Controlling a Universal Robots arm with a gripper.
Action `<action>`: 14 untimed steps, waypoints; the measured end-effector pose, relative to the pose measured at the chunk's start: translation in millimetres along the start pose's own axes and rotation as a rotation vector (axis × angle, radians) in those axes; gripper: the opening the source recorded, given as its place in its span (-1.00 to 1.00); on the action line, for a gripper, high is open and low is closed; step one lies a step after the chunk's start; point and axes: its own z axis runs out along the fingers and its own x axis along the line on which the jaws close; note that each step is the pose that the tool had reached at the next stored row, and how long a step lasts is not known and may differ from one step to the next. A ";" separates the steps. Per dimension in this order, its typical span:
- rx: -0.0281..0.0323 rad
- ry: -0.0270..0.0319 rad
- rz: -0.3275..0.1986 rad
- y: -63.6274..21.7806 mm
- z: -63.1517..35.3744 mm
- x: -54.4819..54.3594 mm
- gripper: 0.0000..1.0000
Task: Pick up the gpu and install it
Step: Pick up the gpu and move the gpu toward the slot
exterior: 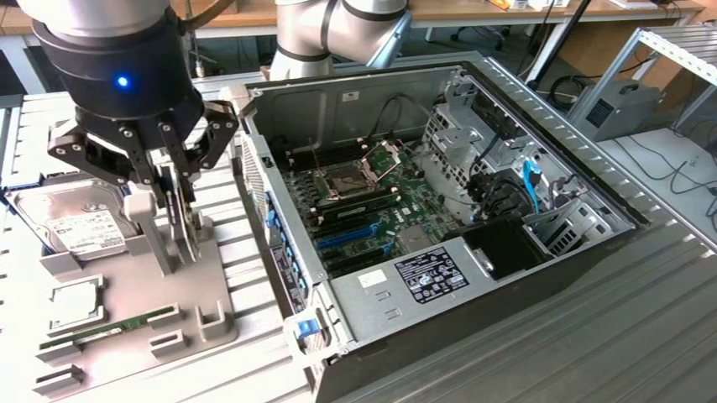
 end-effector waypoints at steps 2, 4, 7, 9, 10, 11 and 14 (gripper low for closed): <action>0.0001 0.0000 0.000 0.3 -5.7 -0.1 -0.45; 0.0002 0.0000 0.000 0.5 -12.2 -0.3 -0.45; 0.0002 -0.0001 0.000 1.0 -22.7 -0.6 -0.45; 0.0002 -0.0001 0.000 1.3 -30.4 -0.8 -0.45; 0.0003 0.0000 0.000 1.4 -32.8 -0.8 -0.45; 0.0002 -0.0001 0.000 1.5 -34.3 -0.9 -0.45; 0.0002 -0.0001 0.000 1.8 -41.1 -1.0 -0.45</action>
